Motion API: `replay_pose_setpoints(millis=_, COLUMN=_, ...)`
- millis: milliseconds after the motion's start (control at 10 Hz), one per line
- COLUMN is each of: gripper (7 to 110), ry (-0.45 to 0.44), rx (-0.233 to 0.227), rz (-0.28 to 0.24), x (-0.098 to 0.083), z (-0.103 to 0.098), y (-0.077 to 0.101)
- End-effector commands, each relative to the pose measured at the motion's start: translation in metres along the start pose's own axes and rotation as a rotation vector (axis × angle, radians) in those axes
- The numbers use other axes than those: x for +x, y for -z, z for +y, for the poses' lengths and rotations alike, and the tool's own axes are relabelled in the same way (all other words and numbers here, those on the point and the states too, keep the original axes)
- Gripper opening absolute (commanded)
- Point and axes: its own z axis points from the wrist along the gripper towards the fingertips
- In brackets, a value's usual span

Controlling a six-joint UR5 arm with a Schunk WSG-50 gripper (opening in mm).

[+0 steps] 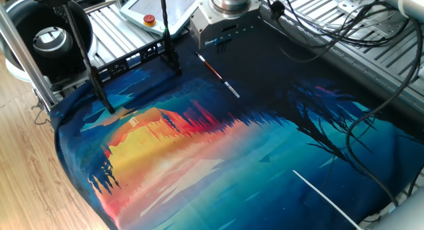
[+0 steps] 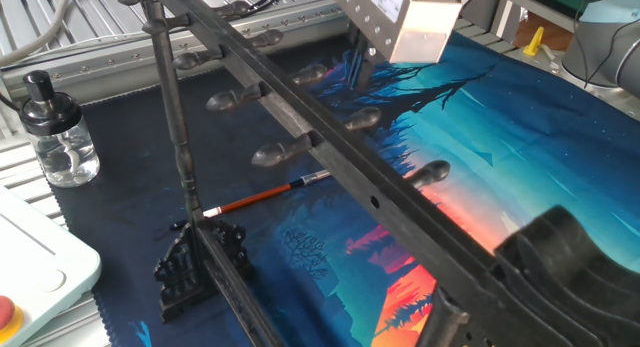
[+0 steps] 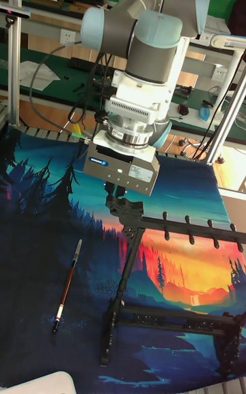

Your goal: Place the brush on the pen rack

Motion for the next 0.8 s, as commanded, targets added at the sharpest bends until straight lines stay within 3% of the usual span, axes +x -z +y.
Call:
replay_pose_setpoints(millis=0, gripper=7, ry=0.005, rx=-0.025, rz=-0.011, x=0.001, z=0.012, y=-0.002)
replay_pose_setpoints(millis=100, gripper=7, ry=0.041, rx=0.026, rz=-0.007, x=0.002, z=-0.003, y=-0.003)
replay_pose_setpoints(millis=300, gripper=7, ry=0.06, rx=-0.004, rz=0.006, x=0.005, z=0.002, y=-0.003)
replay_pose_setpoints(millis=500, gripper=7, ry=0.093, rx=-0.008, rz=0.024, x=0.008, z=-0.006, y=-0.002)
replay_pose_setpoints(millis=700, gripper=7, ry=0.12, rx=-0.006, rz=-0.027, x=0.001, z=-0.016, y=-0.008)
